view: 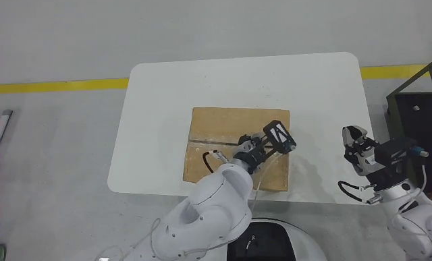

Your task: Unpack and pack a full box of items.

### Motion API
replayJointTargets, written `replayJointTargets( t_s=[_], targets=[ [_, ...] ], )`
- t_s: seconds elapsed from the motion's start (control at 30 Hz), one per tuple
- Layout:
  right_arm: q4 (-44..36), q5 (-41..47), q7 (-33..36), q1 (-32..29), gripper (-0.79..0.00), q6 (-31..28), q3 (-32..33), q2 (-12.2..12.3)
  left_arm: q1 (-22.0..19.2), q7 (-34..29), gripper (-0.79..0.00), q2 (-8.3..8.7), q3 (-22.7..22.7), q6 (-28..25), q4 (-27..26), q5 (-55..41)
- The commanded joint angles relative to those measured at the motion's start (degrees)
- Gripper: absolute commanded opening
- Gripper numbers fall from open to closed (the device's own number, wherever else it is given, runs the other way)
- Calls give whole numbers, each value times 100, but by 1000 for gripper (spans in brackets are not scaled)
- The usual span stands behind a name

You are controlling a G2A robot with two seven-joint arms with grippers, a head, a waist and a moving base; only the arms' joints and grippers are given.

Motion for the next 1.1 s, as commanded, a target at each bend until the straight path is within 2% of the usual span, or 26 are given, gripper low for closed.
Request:
replayJointTargets(
  t_s=[0.0, 0.13, 0.23, 0.4, 0.6, 0.7, 0.77, 0.9, 1.07],
  targets=[
    [0, 0, 0, 0, -785, 0, 0, 0, 354, -10, -785, 79, -386, 89, -350, 114],
    [0, 0, 0, 0, -785, 0, 0, 0, 1187, -1, -785, 252, -1349, 245, -1080, 295],
    [0, 0, 0, 0, -785, 0, 0, 0, 1775, -53, -785, 366, -2076, 120, -1590, 544],
    [0, 0, 0, 0, -785, 0, 0, 0, 2387, 400, -785, 473, -3285, 1, -1620, 545],
    [0, 0, 0, 0, -785, 0, 0, 0, 2764, 747, -785, 548, -4448, -403, -1620, 253],
    [0, 0, 0, 0, -785, 0, 0, 0, 2870, 1128, -785, 537, -4882, -229, -1620, -381],
    [0, 0, 0, 0, -785, 0, 0, 0, 2996, 1200, -785, 550, -5195, -297, -1620, -503],
    [0, 0, 0, 0, -785, 0, 0, 0, 3159, 1284, -785, 572, -5616, -432, -1620, -637],
    [0, 0, 0, 0, -785, 0, 0, 0, 3325, 1612, -785, 563, -6076, -267, -1587, -1220]
  ],
)
